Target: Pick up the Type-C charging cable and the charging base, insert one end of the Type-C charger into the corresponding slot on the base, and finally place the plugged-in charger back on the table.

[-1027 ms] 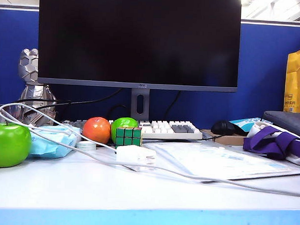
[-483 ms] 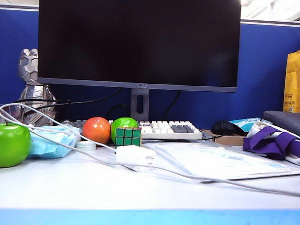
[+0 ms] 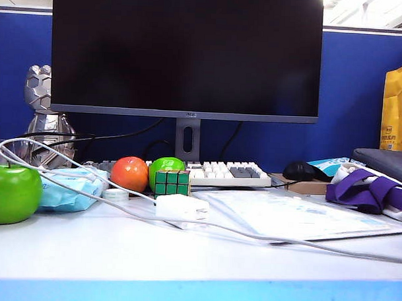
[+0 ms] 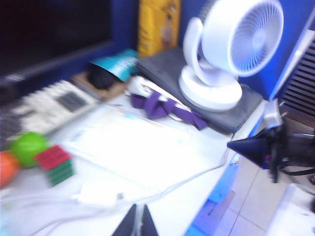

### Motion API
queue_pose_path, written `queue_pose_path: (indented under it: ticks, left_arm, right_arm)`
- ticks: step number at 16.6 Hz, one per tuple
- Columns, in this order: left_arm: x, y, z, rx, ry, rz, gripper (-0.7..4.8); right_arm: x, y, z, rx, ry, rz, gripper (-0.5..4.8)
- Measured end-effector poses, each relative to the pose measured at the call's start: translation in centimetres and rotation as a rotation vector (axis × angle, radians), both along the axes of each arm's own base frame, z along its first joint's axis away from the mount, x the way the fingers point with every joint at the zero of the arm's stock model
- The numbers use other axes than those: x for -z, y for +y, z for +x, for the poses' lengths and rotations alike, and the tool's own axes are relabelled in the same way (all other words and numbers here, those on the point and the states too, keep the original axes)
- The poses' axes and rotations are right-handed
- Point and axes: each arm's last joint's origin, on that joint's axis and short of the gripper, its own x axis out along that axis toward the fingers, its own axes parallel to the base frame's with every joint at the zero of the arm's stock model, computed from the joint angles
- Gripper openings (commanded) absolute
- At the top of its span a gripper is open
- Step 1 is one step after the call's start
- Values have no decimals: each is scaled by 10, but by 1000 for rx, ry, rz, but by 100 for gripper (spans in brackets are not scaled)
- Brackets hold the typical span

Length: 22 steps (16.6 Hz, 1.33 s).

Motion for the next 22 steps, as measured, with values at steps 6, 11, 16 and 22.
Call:
queue_pose_path:
  ticks: [6,11,16,22]
  left_arm:
    - [116,-24,33,-9,-95,-173,16]
    - [203,-10,24,-208,-29,-232,17]
    - [225,12,18,-410,22,-172,16]
    - [231,44,22,-703,4,-99,-6]
  right_arm:
    - [0,0,0,0,0,0,-5]
    - [0,0,0,0,0,0,-5]
    - [0,0,0,0,0,0,-5]
    - [0,0,0,0,1,0,-5]
